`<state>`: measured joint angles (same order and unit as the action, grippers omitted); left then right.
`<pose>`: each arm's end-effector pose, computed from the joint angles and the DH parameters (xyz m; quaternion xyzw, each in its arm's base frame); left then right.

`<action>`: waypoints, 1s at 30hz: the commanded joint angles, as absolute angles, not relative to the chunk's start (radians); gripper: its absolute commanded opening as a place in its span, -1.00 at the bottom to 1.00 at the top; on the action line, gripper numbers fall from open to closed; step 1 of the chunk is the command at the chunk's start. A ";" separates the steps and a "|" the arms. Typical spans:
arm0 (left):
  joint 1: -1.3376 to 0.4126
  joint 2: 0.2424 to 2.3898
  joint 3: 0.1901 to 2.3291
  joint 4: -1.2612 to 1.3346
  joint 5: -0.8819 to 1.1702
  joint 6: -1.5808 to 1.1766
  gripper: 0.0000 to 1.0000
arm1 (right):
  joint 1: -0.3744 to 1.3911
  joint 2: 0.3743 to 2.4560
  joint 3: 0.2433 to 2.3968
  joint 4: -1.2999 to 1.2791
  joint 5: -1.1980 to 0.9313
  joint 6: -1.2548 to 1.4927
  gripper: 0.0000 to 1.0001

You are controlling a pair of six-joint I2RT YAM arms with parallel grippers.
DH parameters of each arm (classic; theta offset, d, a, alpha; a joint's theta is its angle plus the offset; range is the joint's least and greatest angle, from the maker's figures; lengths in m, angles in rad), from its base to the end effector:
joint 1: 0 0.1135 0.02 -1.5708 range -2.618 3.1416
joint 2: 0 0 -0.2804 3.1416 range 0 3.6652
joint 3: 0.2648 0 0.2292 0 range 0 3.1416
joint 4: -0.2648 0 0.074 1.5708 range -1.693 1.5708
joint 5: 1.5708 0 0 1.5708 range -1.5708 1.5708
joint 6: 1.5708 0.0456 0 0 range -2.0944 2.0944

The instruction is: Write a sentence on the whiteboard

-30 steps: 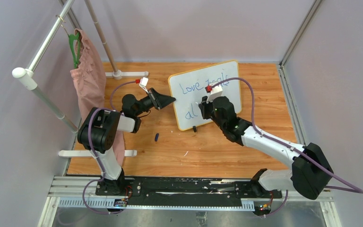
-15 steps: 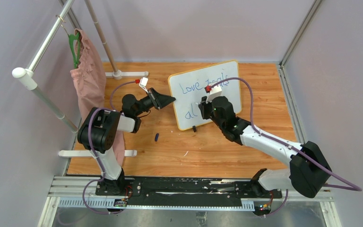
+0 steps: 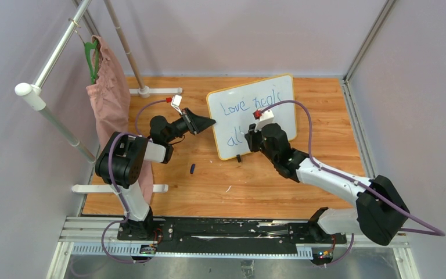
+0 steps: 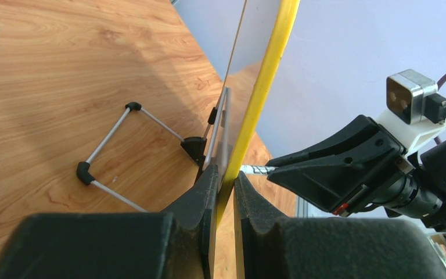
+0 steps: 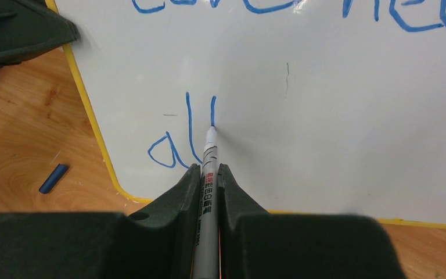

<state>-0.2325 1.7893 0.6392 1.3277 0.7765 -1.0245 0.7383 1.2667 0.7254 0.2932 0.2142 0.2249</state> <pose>0.3145 -0.1073 0.2286 0.0388 0.6599 -0.6139 0.4315 0.2073 0.1755 0.2894 -0.1357 0.7756 0.2081 0.5803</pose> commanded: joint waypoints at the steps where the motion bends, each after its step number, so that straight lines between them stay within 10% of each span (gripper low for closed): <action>1: -0.242 1.770 0.635 1.368 0.791 -1.052 -0.89 | 0.726 1.257 0.680 0.282 0.221 0.248 -1.00; 30: -0.245 1.770 0.636 1.368 0.789 -1.047 -0.89 | 0.703 1.142 0.599 0.241 0.282 0.250 -1.00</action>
